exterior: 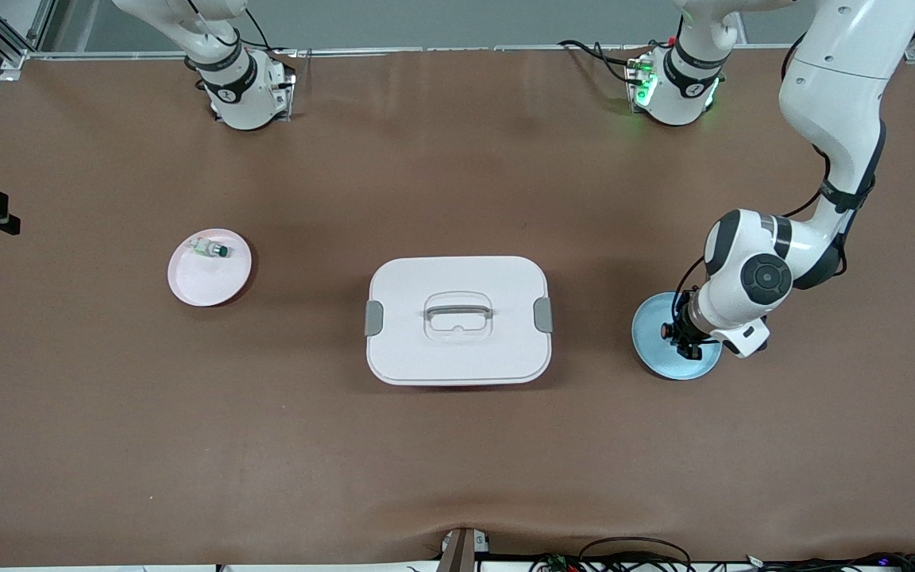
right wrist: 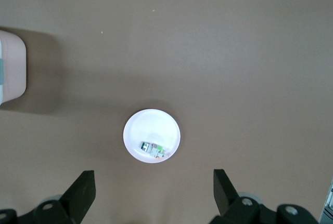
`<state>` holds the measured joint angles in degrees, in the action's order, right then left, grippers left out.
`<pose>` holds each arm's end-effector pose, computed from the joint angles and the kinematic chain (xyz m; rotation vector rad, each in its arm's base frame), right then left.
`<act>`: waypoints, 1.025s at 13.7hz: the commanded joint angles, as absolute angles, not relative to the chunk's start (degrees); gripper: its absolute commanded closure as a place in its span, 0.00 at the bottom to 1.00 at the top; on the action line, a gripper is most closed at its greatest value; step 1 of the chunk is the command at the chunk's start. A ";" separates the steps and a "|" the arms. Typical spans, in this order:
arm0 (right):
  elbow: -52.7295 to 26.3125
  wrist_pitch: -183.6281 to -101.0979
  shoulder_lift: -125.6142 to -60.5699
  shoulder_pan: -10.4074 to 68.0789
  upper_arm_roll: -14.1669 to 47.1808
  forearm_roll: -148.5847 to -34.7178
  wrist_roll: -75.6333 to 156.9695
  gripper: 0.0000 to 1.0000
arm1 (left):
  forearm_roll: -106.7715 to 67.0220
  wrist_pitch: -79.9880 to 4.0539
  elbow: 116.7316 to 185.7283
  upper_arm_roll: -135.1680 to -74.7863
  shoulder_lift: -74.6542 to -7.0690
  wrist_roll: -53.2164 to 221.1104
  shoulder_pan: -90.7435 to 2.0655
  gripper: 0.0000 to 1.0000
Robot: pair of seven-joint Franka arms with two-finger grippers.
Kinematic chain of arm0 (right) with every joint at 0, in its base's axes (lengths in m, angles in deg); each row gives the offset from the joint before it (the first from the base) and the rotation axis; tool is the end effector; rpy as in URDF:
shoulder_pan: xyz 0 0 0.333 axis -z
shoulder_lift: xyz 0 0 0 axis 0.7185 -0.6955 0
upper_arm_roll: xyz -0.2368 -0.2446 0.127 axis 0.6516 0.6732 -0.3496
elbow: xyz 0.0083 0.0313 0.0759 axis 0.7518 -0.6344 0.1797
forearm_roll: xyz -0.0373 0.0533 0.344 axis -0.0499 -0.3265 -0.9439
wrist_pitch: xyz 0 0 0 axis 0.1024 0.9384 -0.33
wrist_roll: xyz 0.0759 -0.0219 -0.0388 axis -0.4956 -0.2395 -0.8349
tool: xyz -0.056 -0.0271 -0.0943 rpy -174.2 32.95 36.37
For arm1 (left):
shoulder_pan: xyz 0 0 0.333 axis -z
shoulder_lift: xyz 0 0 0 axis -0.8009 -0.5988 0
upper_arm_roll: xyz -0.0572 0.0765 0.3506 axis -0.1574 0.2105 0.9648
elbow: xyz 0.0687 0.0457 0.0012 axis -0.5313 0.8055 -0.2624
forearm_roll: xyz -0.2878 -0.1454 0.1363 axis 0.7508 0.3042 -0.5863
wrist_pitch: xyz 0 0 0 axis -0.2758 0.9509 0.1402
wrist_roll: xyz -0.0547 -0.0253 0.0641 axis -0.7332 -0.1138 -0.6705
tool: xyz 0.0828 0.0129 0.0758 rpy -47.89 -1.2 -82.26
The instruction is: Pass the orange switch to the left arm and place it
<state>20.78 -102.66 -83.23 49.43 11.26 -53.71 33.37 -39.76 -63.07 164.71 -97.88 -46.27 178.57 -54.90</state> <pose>0.5641 -0.0384 0.6983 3.1213 0.2294 -0.0799 0.6022 -0.0904 0.2642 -2.3080 -2.0946 -0.0019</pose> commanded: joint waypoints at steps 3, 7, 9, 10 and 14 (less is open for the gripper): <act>9.09 -106.37 -74.82 48.75 11.41 -53.22 37.44 0.00 | -41.17 -64.33 164.54 -98.25 -46.79 177.78 -55.50 1.00; 5.57 -107.78 -72.44 48.83 11.41 -53.31 37.44 0.00 | -41.17 -64.33 164.63 -98.17 -46.79 173.06 -55.50 0.59; 5.66 -107.78 -72.44 48.75 11.32 -53.31 37.44 0.00 | -41.17 -64.24 164.55 -98.08 -46.97 169.44 -55.41 0.27; 5.66 -107.78 -72.44 48.92 11.23 -53.31 37.44 0.00 | -41.35 -64.24 164.37 -97.99 -46.88 168.04 -55.32 0.12; 5.66 -107.69 -72.35 49.10 11.23 -53.40 37.53 0.00 | -43.10 -63.98 163.76 -97.81 -45.66 166.97 -55.41 0.00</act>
